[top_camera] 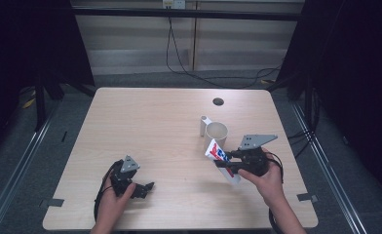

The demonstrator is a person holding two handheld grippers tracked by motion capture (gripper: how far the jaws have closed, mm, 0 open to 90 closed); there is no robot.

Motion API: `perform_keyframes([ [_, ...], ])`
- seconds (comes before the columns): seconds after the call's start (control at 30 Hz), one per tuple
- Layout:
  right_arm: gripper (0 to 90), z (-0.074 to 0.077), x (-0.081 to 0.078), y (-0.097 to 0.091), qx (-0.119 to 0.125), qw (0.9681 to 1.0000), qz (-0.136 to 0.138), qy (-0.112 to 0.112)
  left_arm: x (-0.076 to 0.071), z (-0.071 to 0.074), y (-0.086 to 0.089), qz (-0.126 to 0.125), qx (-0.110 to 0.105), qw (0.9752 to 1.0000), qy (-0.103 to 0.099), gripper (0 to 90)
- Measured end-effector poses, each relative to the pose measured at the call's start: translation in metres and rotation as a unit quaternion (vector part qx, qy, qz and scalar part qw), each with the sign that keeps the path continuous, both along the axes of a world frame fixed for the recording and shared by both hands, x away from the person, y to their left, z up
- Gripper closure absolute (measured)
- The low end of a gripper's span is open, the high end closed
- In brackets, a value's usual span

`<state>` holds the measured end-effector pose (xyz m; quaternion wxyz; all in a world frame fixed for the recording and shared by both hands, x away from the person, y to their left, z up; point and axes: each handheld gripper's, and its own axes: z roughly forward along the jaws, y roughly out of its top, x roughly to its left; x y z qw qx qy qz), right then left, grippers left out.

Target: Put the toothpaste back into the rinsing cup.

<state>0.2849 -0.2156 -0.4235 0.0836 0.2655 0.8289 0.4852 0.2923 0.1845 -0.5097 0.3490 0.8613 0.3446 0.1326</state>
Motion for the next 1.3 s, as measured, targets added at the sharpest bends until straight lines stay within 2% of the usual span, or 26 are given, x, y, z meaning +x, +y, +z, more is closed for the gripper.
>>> perform_keyframes([
  [0.6, 65.6, 0.006, 0.003, -0.013, 0.047, 0.9984, -0.031, -0.001, 0.000, 0.000, 0.000, 0.000, 0.000, 1.0000, 0.000, 0.0],
  [1.3, 65.7, 0.016, 0.008, -0.020, 0.076, 0.9957, -0.052, -0.008, 0.000, 0.000, 0.000, 0.000, 0.002, 1.0000, -0.001, 0.0],
])
